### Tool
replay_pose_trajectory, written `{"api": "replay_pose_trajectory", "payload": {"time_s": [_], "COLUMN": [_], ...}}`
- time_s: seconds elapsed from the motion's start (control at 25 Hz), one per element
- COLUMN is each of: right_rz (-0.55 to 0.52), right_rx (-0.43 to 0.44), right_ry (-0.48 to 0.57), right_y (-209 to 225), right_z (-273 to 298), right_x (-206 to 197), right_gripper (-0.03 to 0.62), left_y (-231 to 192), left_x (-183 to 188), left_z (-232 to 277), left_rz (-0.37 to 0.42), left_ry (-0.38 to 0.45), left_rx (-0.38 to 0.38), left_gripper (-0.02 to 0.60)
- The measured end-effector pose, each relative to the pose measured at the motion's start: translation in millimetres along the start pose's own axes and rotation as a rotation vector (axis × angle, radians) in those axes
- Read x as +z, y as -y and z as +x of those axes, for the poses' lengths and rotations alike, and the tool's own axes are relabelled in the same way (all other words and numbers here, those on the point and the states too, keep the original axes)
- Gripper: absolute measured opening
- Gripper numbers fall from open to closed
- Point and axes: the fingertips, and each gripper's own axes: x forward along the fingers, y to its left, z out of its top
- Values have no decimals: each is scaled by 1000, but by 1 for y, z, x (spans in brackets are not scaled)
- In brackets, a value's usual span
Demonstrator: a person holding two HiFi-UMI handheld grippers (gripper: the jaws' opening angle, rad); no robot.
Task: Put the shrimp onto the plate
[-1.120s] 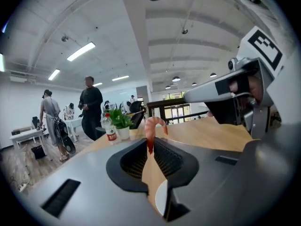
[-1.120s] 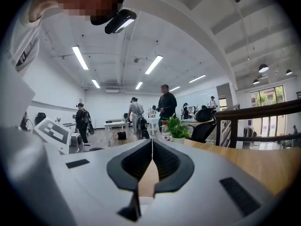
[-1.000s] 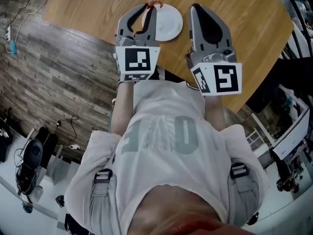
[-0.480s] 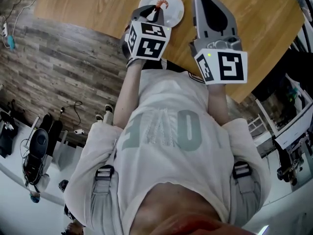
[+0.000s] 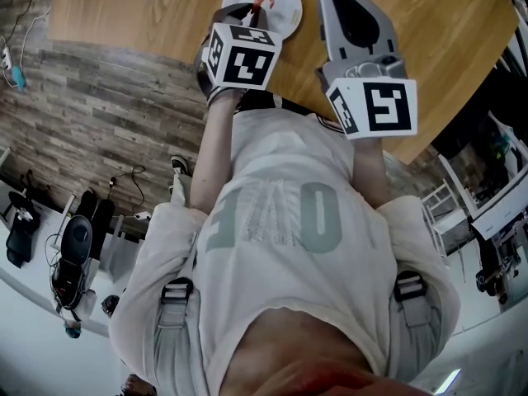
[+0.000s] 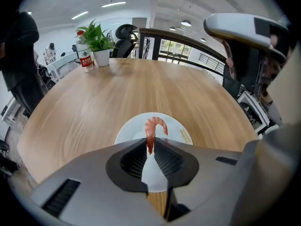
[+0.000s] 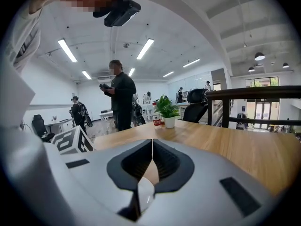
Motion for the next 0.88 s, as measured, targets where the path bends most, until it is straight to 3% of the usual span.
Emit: {"api": "replay_pose_trajectory", "payload": {"time_s": [0.88], "right_rz": [78], "right_rx": [24], "right_ry": [-8], "right_y": [3], "right_z": [13], "right_x": [-10], "right_gripper": [21], "left_y": [-22], "left_x": [0], "left_z": [11], "left_rz": [8], "left_ry": [-22], "left_rx": [66], "left_gripper": [52]}}
